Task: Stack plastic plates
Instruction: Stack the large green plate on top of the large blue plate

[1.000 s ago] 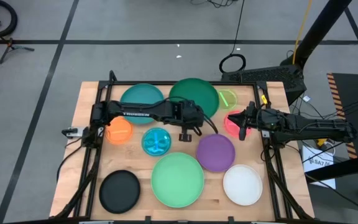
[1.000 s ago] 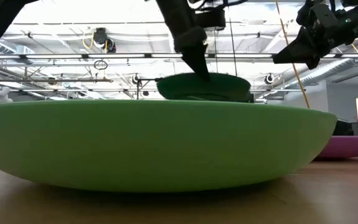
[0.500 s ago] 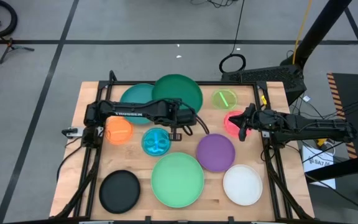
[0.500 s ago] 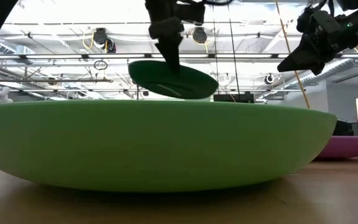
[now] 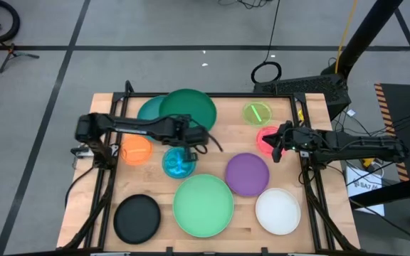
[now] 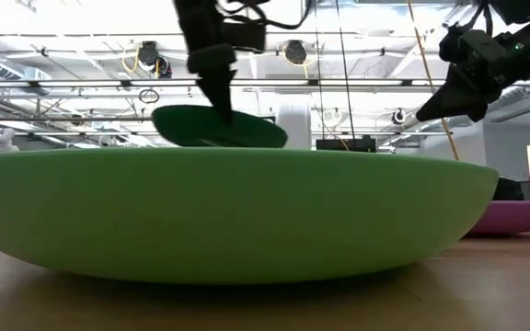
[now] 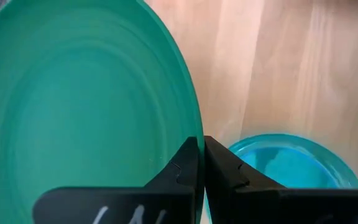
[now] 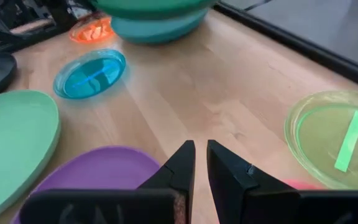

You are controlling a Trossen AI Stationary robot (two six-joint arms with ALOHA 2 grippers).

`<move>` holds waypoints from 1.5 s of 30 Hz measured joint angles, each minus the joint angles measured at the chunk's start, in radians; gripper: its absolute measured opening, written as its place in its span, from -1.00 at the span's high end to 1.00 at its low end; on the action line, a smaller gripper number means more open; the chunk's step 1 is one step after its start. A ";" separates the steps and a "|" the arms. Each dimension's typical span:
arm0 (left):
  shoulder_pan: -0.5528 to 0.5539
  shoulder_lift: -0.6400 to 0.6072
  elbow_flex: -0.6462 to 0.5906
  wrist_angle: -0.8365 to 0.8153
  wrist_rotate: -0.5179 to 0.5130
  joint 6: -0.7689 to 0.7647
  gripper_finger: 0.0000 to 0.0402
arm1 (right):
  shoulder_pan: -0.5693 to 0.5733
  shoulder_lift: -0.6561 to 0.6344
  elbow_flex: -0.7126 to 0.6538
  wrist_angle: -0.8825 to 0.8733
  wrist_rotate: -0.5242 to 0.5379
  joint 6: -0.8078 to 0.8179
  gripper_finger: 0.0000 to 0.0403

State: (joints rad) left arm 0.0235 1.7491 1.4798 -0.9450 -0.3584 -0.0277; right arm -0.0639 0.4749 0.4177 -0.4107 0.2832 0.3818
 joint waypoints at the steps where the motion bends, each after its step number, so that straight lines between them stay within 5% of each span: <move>1: 0.000 -0.028 -0.042 0.027 -0.005 -0.013 0.95 | 0.000 0.003 0.000 0.001 0.001 0.003 0.82; 12: 0.030 -0.232 -0.415 0.169 -0.055 -0.132 0.95 | 0.000 0.004 0.000 0.032 0.002 0.000 0.82; 19: 0.081 -0.267 -0.535 0.246 -0.064 -0.178 0.95 | 0.000 0.012 0.000 0.040 0.003 -0.002 0.82; 45: 0.169 -0.264 -0.565 0.269 -0.058 -0.216 0.85 | 0.000 0.014 0.000 0.039 0.003 -0.003 0.82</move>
State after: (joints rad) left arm 0.1924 1.4853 0.9150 -0.6758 -0.4165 -0.2435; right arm -0.0639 0.4885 0.4175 -0.3720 0.2863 0.3790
